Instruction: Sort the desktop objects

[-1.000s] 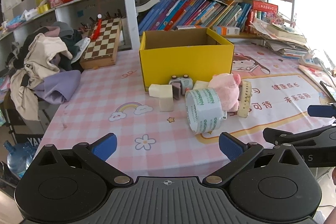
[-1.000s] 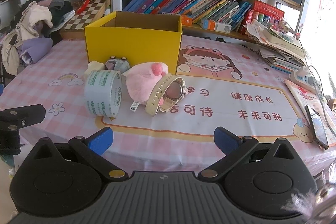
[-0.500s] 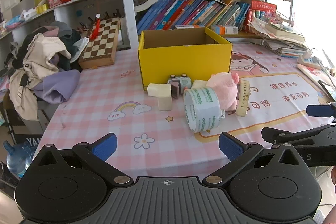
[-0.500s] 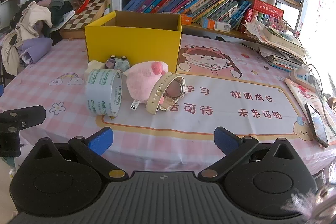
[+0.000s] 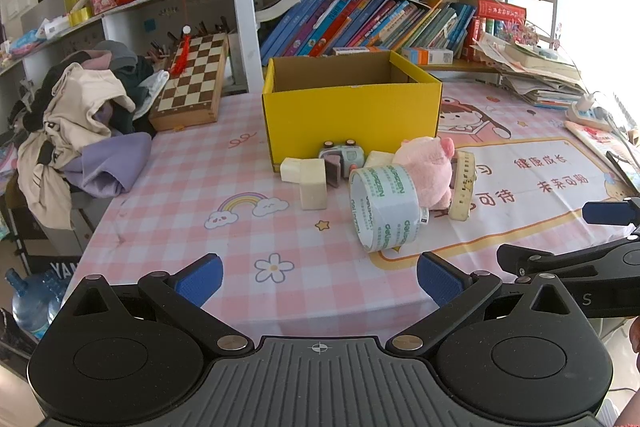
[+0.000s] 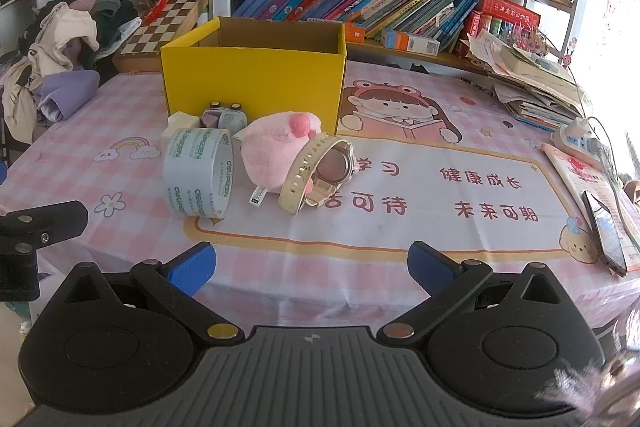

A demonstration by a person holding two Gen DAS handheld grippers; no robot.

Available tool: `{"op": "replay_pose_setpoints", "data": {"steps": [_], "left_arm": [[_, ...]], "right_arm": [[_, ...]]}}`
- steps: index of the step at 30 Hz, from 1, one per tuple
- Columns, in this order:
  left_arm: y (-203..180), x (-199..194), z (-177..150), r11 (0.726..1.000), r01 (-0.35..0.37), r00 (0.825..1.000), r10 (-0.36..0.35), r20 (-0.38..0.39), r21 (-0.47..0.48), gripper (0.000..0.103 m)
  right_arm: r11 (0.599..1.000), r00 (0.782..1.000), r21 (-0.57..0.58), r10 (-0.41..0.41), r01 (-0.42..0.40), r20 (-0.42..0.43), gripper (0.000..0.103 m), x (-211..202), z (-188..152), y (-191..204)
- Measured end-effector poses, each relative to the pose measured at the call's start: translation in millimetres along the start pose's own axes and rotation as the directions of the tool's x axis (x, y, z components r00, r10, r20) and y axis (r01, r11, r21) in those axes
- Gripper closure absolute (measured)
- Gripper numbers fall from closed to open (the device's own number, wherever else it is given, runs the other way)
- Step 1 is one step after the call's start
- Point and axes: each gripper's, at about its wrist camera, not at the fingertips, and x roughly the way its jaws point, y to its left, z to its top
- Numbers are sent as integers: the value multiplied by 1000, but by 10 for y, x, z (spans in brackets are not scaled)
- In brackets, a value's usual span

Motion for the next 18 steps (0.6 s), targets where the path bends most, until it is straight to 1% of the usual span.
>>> {"op": "replay_pose_setpoints", "data": {"steps": [18], "left_arm": [[25,49,-2,1000,1,1000,-1,-19,3,0]], "right_arm": [[1000,1000,-23,-7,7,-3,0,23,18,82]]}}
